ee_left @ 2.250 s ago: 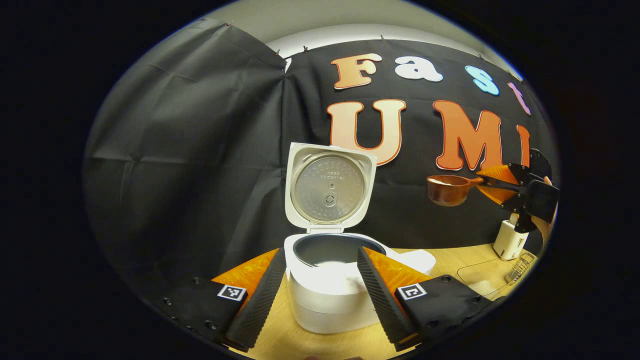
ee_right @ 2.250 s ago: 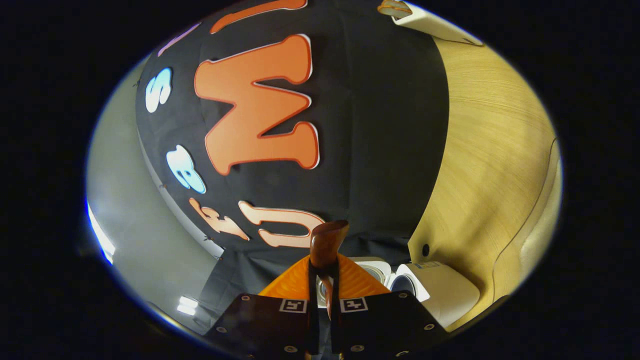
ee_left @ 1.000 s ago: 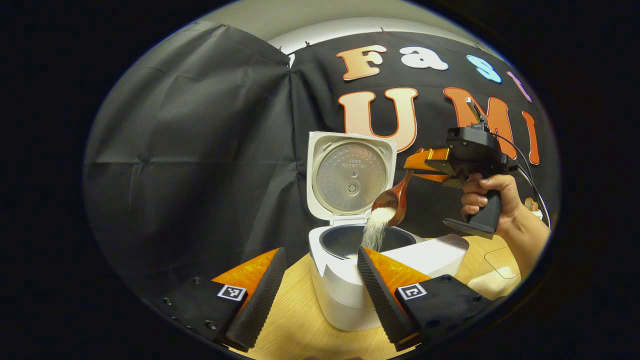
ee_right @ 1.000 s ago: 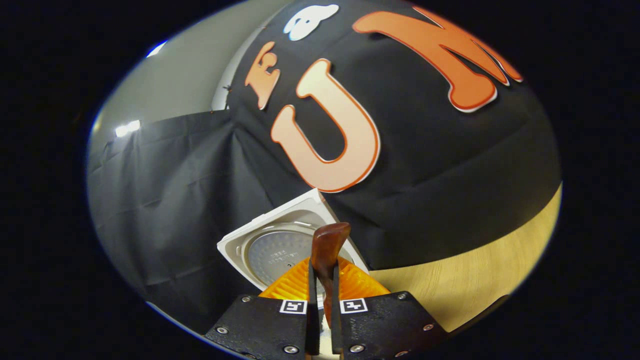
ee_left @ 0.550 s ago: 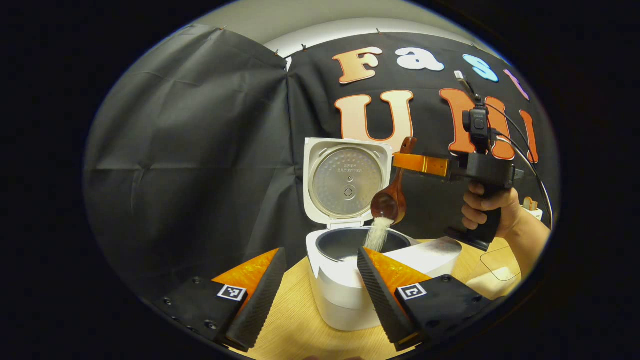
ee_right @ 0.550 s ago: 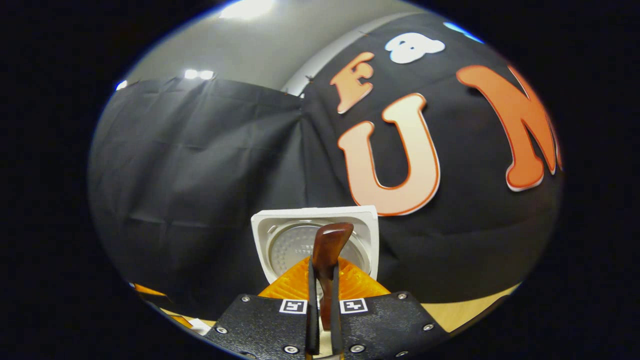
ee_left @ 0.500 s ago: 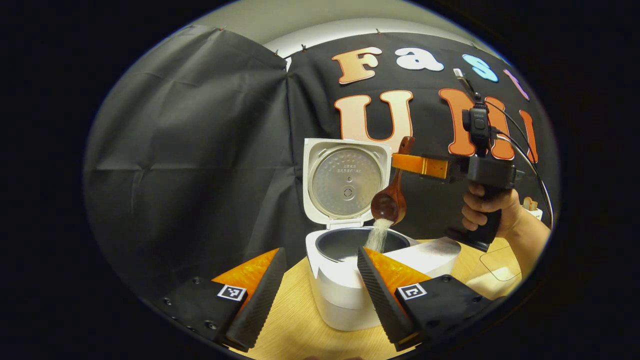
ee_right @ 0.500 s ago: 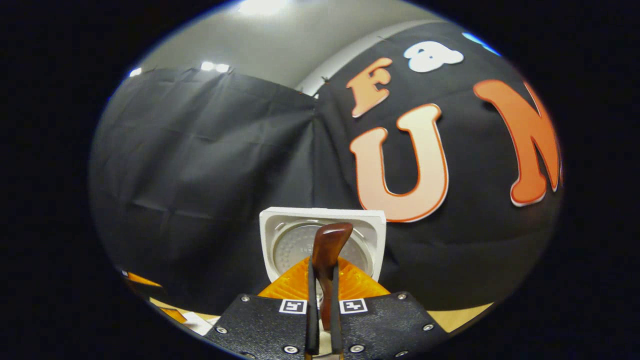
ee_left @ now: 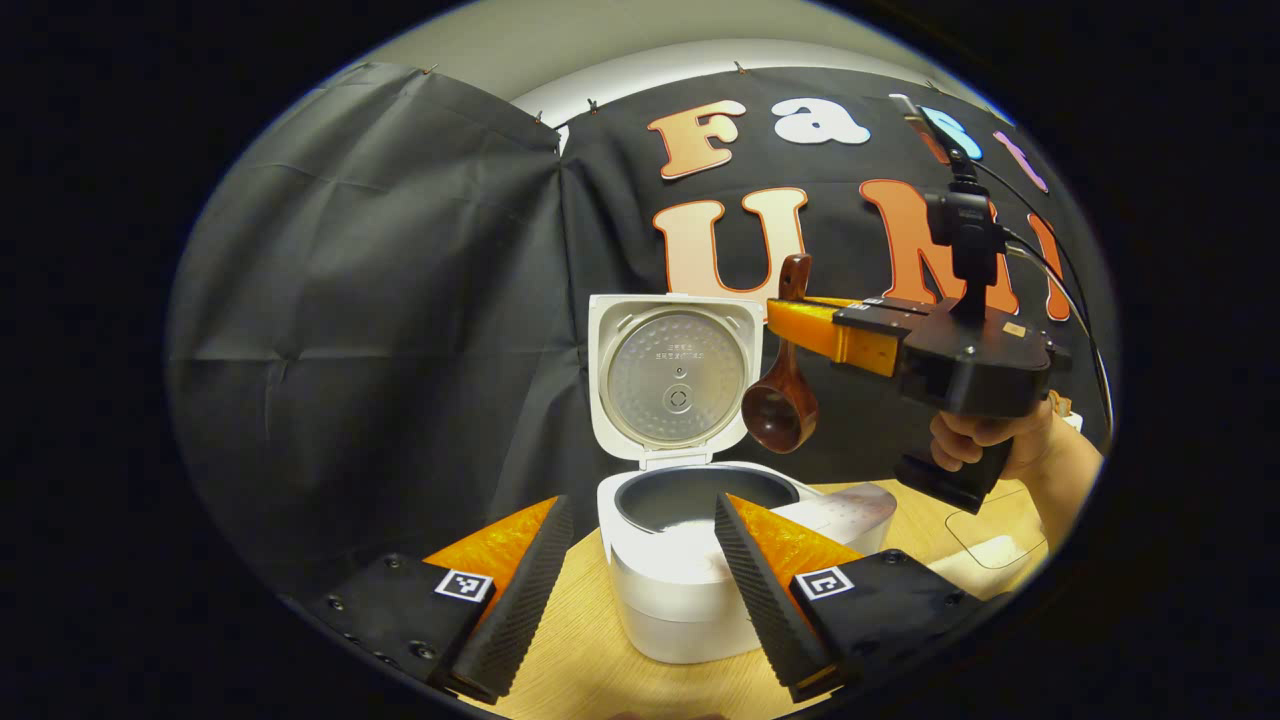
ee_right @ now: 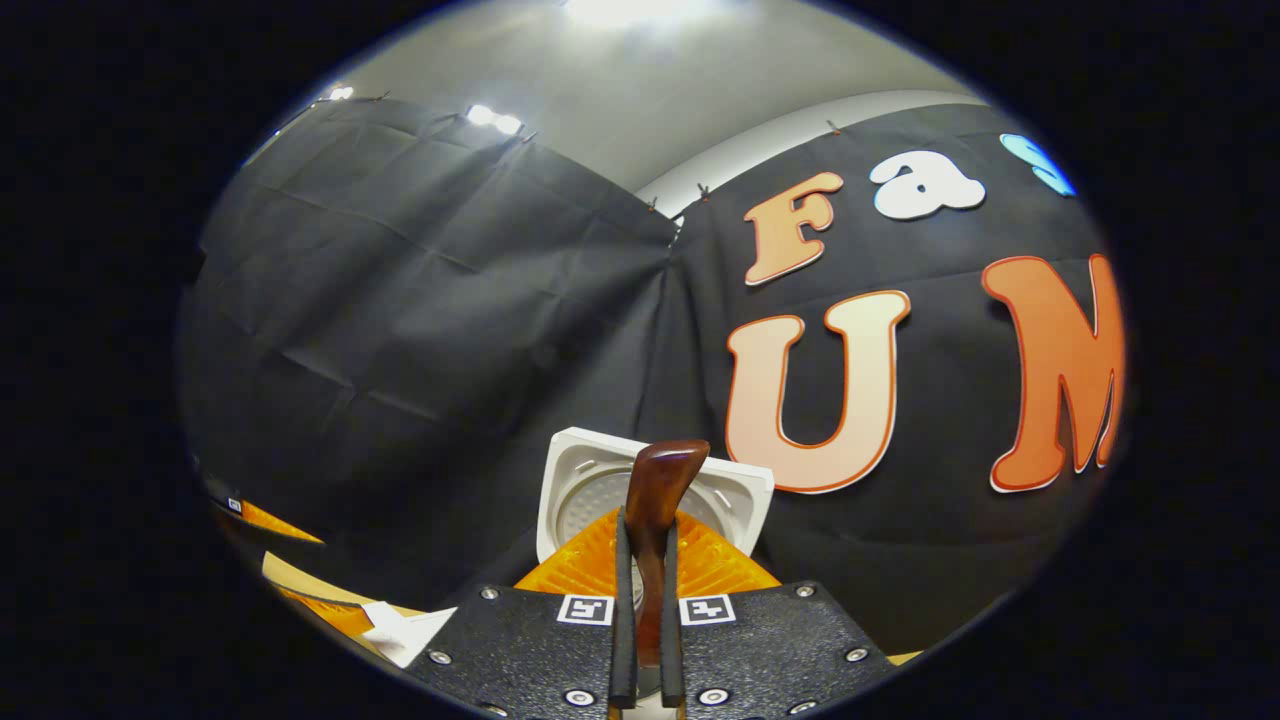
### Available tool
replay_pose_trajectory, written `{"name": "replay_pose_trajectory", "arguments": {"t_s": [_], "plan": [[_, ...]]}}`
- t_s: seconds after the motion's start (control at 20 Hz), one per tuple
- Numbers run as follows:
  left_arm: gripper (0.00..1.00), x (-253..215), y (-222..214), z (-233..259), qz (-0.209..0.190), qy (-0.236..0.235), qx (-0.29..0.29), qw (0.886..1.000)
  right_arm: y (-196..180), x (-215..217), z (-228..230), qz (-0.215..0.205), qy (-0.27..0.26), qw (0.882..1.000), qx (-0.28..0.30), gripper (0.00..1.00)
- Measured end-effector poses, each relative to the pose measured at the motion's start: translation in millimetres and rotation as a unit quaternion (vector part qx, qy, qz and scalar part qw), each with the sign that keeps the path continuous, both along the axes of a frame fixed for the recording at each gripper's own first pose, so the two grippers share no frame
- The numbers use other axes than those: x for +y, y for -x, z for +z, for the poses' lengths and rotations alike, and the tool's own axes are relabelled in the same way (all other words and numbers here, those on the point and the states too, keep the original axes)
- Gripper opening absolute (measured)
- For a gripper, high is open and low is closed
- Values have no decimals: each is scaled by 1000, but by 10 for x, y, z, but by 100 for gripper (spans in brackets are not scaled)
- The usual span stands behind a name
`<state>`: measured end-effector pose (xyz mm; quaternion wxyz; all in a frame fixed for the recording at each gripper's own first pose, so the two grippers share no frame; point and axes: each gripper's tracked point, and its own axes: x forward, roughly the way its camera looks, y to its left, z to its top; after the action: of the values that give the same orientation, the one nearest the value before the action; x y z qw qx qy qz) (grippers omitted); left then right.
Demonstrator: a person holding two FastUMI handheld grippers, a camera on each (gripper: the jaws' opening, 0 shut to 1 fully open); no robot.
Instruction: Close the left gripper, press the button to open the rice cooker; take a wooden spoon from the chopstick holder with the right hand, scoop a spoonful of rice and pour it into the rice cooker, then put the wooden spoon back into the chopstick holder.
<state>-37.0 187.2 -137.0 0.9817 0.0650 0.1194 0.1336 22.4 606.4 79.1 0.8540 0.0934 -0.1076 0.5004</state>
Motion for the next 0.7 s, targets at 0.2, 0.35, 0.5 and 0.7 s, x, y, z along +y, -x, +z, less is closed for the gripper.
{"name": "replay_pose_trajectory", "arguments": {"t_s": [0.2,0.35,0.5,0.7], "plan": [[94,-110,-16,21,-8,0,-4,1000,-222,-439,122,-16,-45,997,62,10],[94,-233,-55,19,-18,6,-5,1000,-359,-801,159,-35,-57,994,89,10],[94,-367,-87,20,-29,6,-5,1000,-493,-1202,92,-74,-53,990,108,10],[94,-553,-144,-13,-45,11,-3,999,-589,-1862,-34,-133,-48,983,115,10]]}}
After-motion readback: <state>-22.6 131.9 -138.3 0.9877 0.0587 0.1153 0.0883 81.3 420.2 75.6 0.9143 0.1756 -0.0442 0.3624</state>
